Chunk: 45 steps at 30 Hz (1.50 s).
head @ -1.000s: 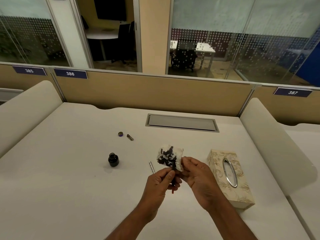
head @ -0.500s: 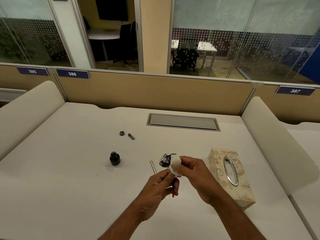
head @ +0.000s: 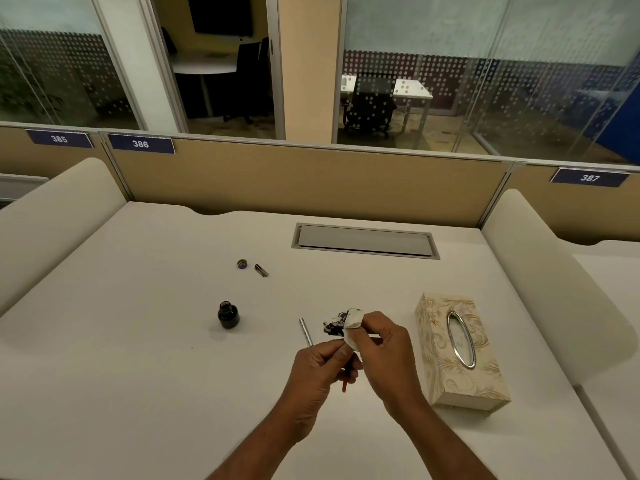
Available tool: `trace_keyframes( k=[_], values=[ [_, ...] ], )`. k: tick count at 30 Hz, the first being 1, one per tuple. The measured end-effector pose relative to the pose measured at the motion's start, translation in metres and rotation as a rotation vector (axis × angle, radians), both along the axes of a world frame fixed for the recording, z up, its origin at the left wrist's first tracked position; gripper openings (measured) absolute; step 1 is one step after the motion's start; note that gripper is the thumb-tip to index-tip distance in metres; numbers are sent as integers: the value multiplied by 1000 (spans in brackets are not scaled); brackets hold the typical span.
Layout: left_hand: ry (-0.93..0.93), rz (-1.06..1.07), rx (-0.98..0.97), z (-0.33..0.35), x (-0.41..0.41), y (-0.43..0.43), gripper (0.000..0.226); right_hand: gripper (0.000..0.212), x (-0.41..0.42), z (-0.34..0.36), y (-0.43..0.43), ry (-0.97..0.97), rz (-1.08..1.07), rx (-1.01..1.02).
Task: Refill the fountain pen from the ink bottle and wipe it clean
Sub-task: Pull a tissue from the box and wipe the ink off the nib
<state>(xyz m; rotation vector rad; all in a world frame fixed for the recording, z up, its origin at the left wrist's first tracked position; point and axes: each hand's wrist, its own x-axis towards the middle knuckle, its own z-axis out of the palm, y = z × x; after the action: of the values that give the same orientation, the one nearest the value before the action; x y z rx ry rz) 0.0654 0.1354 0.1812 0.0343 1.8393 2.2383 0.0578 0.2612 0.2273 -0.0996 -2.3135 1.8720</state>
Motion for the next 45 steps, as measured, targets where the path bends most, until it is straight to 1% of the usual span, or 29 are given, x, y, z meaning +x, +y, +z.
trace_keyframes(
  k=[3,6,8,11,14,18,23,29,34,39,42,45],
  values=[
    [50,85,-90,-1,1,5,30,19,0,-4,-4,1,-82,61],
    [105,163,-135,-1,3,10,20,17,3,-6,-7,-1,-118,75],
    [146,218,-163,-1,5,12,23,18,5,-7,-9,10,-120,66],
    [160,292,-183,-3,7,13,23,19,6,-7,-9,13,-131,56],
    [201,333,-229,-2,9,15,31,21,4,-9,-10,25,-162,50],
    [245,350,-287,2,10,16,47,26,1,-12,-8,50,-198,46],
    [249,363,-319,3,11,17,50,27,-3,-15,-5,59,-183,40],
    [263,357,-360,8,10,16,47,25,-5,-21,-5,26,-192,-44],
    [241,336,-363,10,12,15,49,24,-5,-28,-3,-58,-197,-194],
    [225,312,-389,10,14,15,49,23,-2,-28,0,-51,-190,-233],
    [186,299,-417,7,16,15,41,24,-3,-29,2,-26,-213,-257],
    [119,305,-398,4,20,14,31,24,-6,-29,8,-5,-231,-252]
  ],
)
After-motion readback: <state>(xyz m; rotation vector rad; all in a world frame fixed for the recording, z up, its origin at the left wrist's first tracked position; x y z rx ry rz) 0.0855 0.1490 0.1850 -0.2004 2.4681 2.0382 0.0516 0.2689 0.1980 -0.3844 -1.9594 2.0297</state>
